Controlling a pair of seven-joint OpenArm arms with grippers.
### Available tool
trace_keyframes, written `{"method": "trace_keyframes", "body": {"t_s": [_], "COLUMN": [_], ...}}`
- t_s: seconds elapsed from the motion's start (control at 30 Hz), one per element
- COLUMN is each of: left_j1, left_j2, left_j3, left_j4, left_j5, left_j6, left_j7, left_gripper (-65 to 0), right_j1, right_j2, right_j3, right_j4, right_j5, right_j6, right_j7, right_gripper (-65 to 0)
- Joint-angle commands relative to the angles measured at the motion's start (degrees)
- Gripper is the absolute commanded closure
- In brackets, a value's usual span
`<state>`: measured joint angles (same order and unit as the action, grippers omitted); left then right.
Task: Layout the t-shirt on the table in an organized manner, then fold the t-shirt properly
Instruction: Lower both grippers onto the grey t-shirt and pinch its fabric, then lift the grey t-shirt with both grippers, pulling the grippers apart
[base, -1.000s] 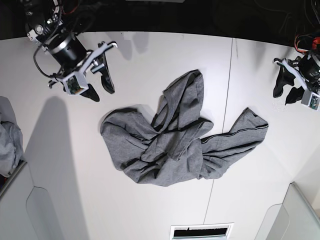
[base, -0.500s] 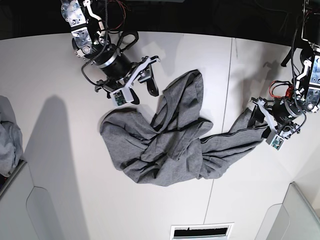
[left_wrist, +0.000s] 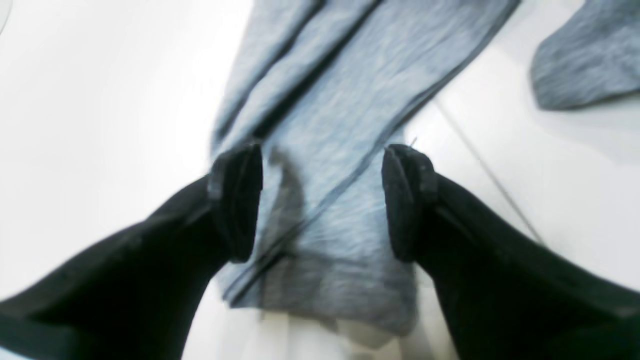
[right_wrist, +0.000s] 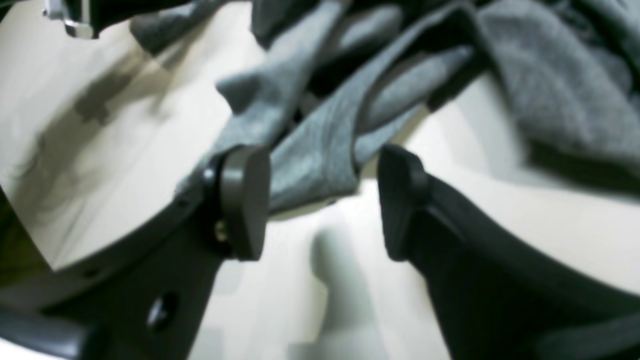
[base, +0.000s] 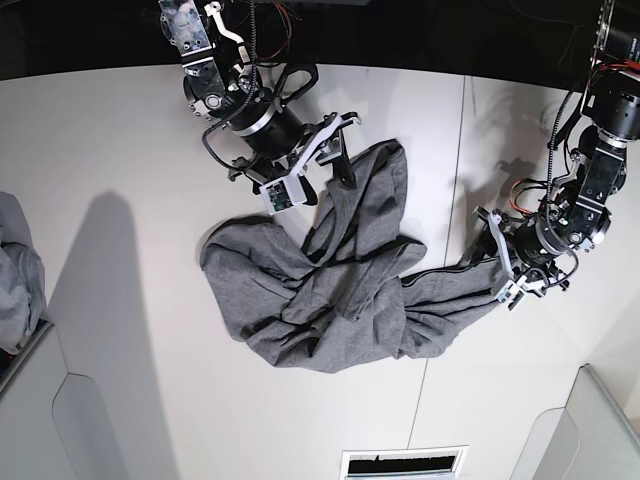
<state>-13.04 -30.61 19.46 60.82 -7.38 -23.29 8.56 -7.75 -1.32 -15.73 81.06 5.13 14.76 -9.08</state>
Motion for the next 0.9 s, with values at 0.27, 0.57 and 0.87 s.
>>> {"method": "trace_keyframes", "body": {"t_s": [0.27,0.57,0.87], "left_j1": [-1.2,-1.3,-1.4], "left_j2": [1.2,1.2,1.2], "left_j3": [3.6,4.4,4.4], "left_j4": [-0.2,-1.7,-1.6], "left_j5": [5.4,6.4,6.4], "left_j6": [3.2,4.2,4.3], "left_j7": [-2.8,-4.5,-4.5], "left_gripper": [-39.1,-10.4,0.0], "right_j1": [3.8,5.5,5.5], "right_j2": [-1.5,-1.7,-1.7], "right_j3": [0.0,0.0,0.0], "right_j4": [-5.5,-7.3,-7.3], "right_j5": [-0.4,-1.7,-5.3], "right_j6": [0.2,0.2,0.2], "right_j7": [1.3,1.9,2.0], "right_gripper": [-31.7,-23.0,0.0]}}
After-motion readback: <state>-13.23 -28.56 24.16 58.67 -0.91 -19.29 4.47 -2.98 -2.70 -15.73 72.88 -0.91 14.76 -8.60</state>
